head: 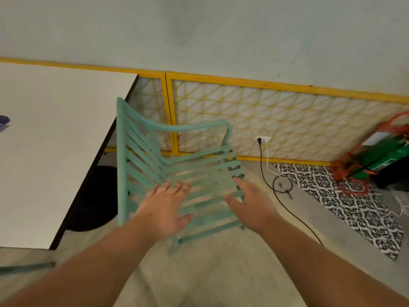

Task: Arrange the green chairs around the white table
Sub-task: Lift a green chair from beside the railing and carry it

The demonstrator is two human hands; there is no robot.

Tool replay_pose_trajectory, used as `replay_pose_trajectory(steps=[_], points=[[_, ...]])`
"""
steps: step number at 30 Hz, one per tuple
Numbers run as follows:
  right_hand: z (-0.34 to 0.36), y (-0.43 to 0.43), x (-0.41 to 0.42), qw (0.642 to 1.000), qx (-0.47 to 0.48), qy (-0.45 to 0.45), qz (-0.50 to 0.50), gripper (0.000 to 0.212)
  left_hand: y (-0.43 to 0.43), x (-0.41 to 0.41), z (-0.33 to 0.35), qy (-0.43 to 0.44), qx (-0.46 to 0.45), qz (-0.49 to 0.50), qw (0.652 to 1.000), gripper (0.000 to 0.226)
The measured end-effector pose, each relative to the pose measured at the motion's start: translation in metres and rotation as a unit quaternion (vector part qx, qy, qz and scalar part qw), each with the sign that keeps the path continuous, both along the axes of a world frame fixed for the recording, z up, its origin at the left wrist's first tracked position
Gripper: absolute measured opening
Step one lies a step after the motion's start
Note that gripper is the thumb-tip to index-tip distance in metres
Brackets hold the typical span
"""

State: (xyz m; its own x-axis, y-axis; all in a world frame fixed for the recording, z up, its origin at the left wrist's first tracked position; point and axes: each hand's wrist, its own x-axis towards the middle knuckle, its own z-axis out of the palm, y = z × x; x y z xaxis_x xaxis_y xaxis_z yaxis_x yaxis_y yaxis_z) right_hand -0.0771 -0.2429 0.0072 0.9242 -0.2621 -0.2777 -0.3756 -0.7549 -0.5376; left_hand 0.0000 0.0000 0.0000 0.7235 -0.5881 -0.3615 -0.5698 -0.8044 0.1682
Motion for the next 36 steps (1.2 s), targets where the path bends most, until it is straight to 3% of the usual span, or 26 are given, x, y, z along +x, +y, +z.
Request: replay_pose_trajectory(steps=[7, 10, 13, 19, 36], points=[[-0.102, 0.0, 0.016, 0.998, 0.016, 0.066, -0.011, 0.059, -0.02, 0.001, -0.1, 0.052, 0.16, 0.026, 0.985, 0.078], [-0.15, 0.008, 0.028, 0.993, 0.024, 0.112, 0.024, 0.048, -0.025, 0.002, -0.135, 0.086, 0.212, 0.049, 0.972, 0.06], [-0.193, 0.016, 0.04, 0.989, 0.017, 0.139, 0.055, 0.044, -0.031, 0.007, -0.157, 0.079, 0.212, 0.05, 0.973, 0.044], [-0.228, 0.036, 0.054, 0.976, -0.061, 0.171, 0.117, 0.048, -0.032, 0.007, -0.168, 0.044, 0.218, 0.058, 0.973, 0.04], [-0.228, 0.005, 0.053, 0.968, -0.031, 0.171, 0.182, 0.042, -0.051, -0.006, -0.164, 0.042, 0.207, 0.085, 0.974, 0.037]])
